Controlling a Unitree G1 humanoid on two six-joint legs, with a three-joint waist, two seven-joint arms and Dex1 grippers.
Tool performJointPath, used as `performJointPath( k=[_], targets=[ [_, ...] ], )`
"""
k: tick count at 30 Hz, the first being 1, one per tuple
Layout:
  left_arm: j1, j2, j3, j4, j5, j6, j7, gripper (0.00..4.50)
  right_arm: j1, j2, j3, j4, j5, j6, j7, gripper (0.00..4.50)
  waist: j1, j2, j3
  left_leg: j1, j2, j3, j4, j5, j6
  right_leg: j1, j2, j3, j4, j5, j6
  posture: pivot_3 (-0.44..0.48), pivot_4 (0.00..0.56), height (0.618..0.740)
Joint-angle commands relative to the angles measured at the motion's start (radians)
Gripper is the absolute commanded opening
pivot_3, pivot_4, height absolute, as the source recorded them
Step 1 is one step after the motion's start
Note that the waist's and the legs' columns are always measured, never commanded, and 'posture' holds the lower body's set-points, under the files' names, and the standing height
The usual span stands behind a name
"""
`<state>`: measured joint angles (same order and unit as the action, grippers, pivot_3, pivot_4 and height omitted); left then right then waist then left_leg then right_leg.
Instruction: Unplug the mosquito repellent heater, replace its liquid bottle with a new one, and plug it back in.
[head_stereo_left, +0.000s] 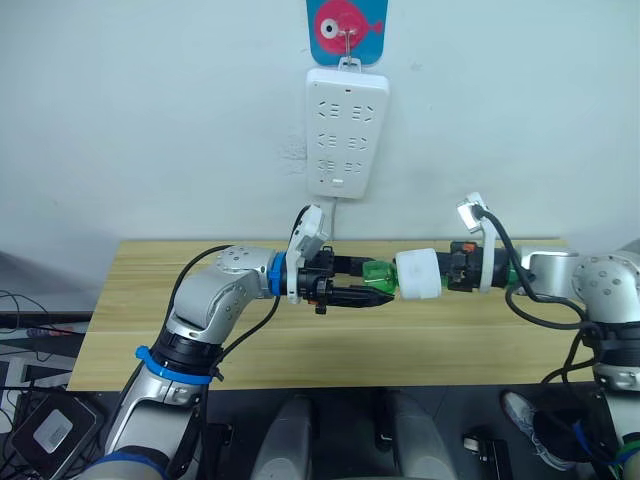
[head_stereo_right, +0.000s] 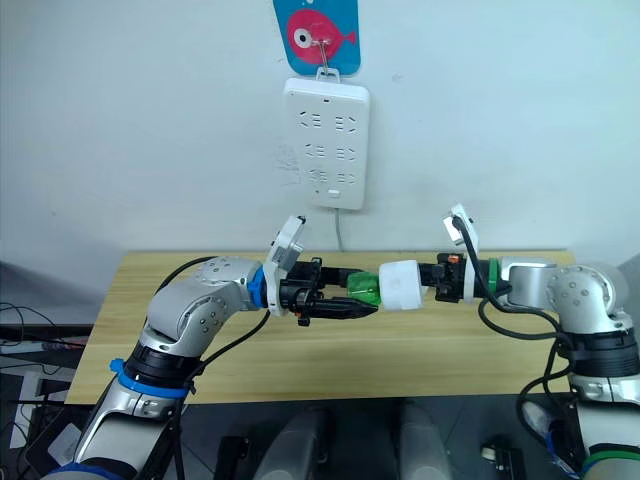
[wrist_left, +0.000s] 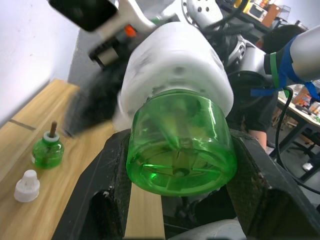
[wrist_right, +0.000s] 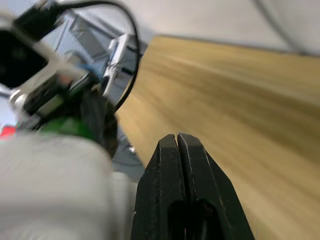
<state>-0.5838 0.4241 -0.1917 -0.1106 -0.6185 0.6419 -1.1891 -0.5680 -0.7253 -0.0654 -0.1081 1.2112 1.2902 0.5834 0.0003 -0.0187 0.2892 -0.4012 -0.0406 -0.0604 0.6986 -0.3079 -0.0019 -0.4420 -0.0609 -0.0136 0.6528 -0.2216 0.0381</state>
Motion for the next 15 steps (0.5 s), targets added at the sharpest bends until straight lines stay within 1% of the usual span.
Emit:
performJointPath(
  k=[1,5,9,12,15],
  targets=[
    [-0.015,-0.009,0.023,0.026,0.048,-0.055,0.055,2.27,0.028,-0.022,-0.024,-0.108,0.108,0.076,0.082,0.06,0.000,0.000,0.000,0.000,0.000,0.000,0.000,0.000,0.000,0.000,0.000,0.000,0.000,0.000,0.000,0.019,0.256,0.740],
    [-0.021,-0.013,0.007,0.062,0.098,-0.112,0.078,2.27,0.062,-0.038,-0.046,-0.151,0.188,0.133,0.090,0.06,-0.001,0.000,0.000,0.001,0.000,0.000,0.000,0.000,0.000,0.000,0.000,0.000,0.002,0.000,0.000,0.015,0.262,0.740],
    [-0.027,-0.010,-0.004,0.086,0.121,-0.143,0.081,2.27,0.081,-0.041,-0.057,-0.172,0.249,0.164,0.079,0.06,-0.001,0.000,0.000,0.001,0.000,0.000,0.000,0.000,0.000,0.000,0.000,0.000,0.004,0.000,0.000,0.014,0.264,0.740],
    [-0.029,-0.010,-0.006,0.093,0.125,-0.152,0.085,2.27,0.086,-0.035,-0.059,-0.177,0.265,0.165,0.062,0.06,-0.002,0.000,0.000,0.002,0.000,0.000,0.000,0.000,0.000,0.000,0.000,0.000,0.004,0.000,0.000,0.013,0.264,0.740],
    [-0.029,-0.010,-0.008,0.089,0.118,-0.150,0.082,2.27,0.091,-0.023,-0.059,-0.176,0.245,0.152,0.040,0.06,-0.002,0.000,0.000,0.002,0.000,0.000,0.000,0.000,0.000,0.000,0.000,0.000,0.005,0.000,0.000,0.012,0.266,0.740]
  ],
)
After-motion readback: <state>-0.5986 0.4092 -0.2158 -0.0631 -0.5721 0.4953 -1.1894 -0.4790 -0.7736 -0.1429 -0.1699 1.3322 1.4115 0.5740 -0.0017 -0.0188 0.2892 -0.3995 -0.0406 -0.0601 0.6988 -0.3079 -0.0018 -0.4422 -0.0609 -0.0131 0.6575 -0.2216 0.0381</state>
